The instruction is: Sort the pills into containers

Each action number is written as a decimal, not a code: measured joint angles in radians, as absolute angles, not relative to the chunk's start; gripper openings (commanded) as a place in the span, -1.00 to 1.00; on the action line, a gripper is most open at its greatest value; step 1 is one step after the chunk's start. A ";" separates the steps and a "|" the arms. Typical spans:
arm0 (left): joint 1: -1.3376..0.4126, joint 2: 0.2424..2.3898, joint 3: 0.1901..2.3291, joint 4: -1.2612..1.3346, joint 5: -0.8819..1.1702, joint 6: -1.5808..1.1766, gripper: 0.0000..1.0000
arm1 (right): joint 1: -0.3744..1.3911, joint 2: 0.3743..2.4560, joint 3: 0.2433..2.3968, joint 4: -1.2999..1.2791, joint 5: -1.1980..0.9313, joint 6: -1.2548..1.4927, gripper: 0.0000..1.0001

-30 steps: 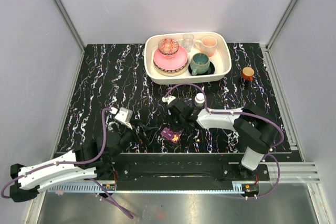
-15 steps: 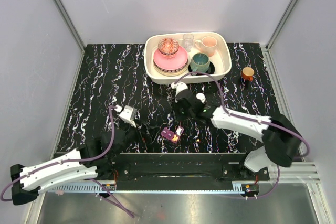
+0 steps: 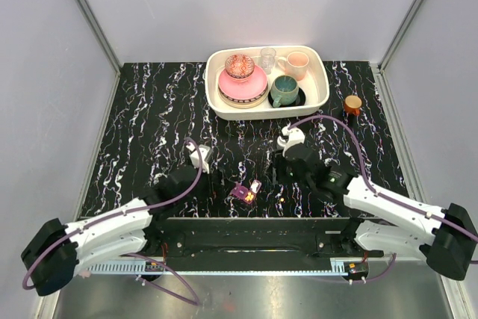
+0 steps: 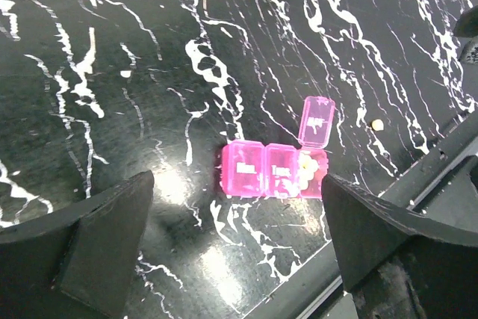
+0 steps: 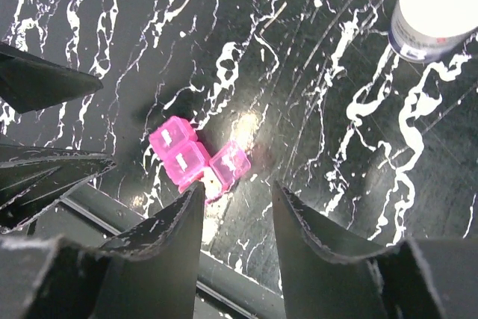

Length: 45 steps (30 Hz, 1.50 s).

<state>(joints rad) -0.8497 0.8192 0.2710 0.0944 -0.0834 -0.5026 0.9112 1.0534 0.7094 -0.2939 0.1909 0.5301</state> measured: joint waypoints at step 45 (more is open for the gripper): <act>-0.844 1.240 0.247 0.448 0.083 -0.506 0.51 | 0.910 0.961 0.653 -0.366 0.203 0.609 -0.07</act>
<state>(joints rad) -0.8440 1.2396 0.2466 0.4484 0.0834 -0.5056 0.9104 0.9607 0.6533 -0.3656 0.2031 0.6090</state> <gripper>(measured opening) 0.790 0.469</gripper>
